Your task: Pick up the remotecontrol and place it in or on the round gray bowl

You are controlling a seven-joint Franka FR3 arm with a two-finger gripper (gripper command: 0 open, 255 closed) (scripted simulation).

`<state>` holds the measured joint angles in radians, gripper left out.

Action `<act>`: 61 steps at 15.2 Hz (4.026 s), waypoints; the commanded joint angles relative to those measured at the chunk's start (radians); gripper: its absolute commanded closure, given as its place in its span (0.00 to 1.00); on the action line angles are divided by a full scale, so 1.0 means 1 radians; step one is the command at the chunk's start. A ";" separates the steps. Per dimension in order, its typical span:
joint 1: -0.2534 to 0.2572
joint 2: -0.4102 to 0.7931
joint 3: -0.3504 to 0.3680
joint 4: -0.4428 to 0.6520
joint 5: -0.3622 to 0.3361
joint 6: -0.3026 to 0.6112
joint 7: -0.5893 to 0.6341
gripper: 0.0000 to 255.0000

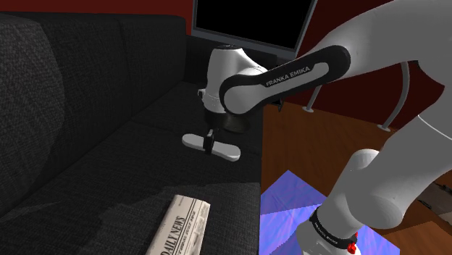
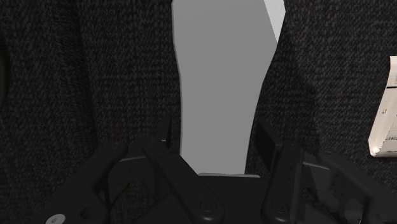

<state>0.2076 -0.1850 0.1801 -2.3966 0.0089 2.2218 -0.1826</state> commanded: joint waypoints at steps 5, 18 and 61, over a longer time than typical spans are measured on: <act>0.000 -0.038 -0.005 0.050 0.006 -0.087 -0.008 1.00; -0.054 -0.056 -0.088 0.134 -0.012 -0.188 -0.135 1.00; -0.211 0.213 -0.299 0.243 -0.028 -0.022 -0.490 0.00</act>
<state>-0.0033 0.0283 -0.1190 -2.1533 -0.0196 2.2002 -0.6728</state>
